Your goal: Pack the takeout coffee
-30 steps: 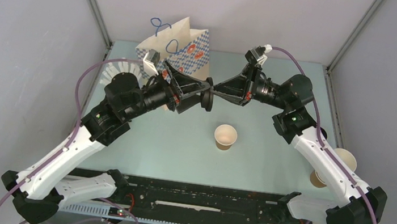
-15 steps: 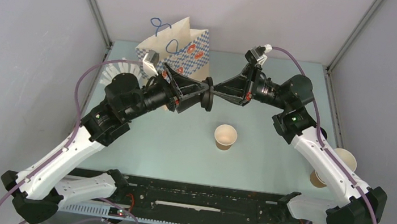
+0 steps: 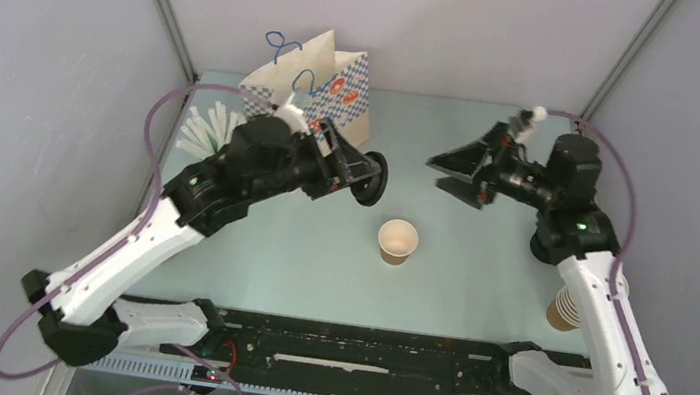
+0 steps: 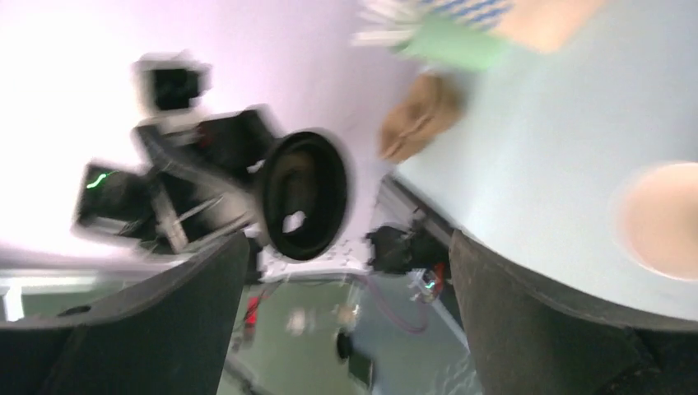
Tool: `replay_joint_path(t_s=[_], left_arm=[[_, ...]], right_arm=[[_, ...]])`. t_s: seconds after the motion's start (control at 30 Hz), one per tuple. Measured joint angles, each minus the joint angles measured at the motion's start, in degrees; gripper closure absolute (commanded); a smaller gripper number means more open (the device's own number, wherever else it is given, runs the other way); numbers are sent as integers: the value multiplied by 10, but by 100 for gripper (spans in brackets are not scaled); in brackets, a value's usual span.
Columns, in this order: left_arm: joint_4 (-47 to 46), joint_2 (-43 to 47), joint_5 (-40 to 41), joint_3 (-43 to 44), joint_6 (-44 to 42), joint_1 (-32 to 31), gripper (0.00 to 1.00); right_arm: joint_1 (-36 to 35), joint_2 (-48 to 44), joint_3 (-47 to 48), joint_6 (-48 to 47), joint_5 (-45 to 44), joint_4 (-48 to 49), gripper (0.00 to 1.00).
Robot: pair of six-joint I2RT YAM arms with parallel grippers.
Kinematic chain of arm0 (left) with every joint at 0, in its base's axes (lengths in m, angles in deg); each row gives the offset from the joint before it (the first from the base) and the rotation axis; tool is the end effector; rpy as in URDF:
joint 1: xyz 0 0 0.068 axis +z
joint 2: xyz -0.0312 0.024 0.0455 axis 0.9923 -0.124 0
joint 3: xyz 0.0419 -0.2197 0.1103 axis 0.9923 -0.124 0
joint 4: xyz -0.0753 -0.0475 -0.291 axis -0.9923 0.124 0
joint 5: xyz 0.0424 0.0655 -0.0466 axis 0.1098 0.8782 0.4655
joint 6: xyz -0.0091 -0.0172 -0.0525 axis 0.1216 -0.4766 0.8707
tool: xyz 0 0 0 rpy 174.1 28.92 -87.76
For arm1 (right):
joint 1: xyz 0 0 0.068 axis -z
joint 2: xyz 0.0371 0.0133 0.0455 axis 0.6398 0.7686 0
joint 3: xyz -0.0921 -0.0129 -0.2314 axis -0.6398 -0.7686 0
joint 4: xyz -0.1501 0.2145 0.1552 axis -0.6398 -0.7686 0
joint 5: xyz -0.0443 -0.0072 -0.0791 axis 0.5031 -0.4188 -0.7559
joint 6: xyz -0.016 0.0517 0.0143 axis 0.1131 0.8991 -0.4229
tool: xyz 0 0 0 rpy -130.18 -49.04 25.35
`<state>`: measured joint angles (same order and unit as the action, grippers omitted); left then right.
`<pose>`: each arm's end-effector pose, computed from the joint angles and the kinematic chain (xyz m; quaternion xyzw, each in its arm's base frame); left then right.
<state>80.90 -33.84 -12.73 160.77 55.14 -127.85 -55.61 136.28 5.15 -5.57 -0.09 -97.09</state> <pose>0.1963 -0.1985 0.4218 -0.1162 0.7913 -0.4965 0.3374 0.2676 0.1066 0.3995 0.0084 0.7356 0.6207 0.2712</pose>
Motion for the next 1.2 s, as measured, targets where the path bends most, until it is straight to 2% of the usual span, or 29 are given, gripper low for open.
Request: replay_joint_path(t_s=[0.1, 0.2, 0.3, 0.4, 0.6, 1.2], left_arm=[[73, -72, 58, 86, -71, -40, 36], [142, -168, 115, 171, -139, -86, 36], [197, -273, 162, 237, -194, -126, 36], [233, -353, 193, 264, -235, -153, 36], [275, -449, 216, 287, -291, -174, 35], [255, -507, 217, 292, -346, -164, 32]], right_arm=[[66, -23, 13, -146, -71, -188, 0], [61, -40, 26, -255, -155, -325, 0], [57, -73, 29, -325, -233, -417, 0], [60, -115, 36, -368, -293, -477, 0], [57, -176, 45, -404, -347, -518, 0], [49, -180, 31, -426, -360, -524, 0]])
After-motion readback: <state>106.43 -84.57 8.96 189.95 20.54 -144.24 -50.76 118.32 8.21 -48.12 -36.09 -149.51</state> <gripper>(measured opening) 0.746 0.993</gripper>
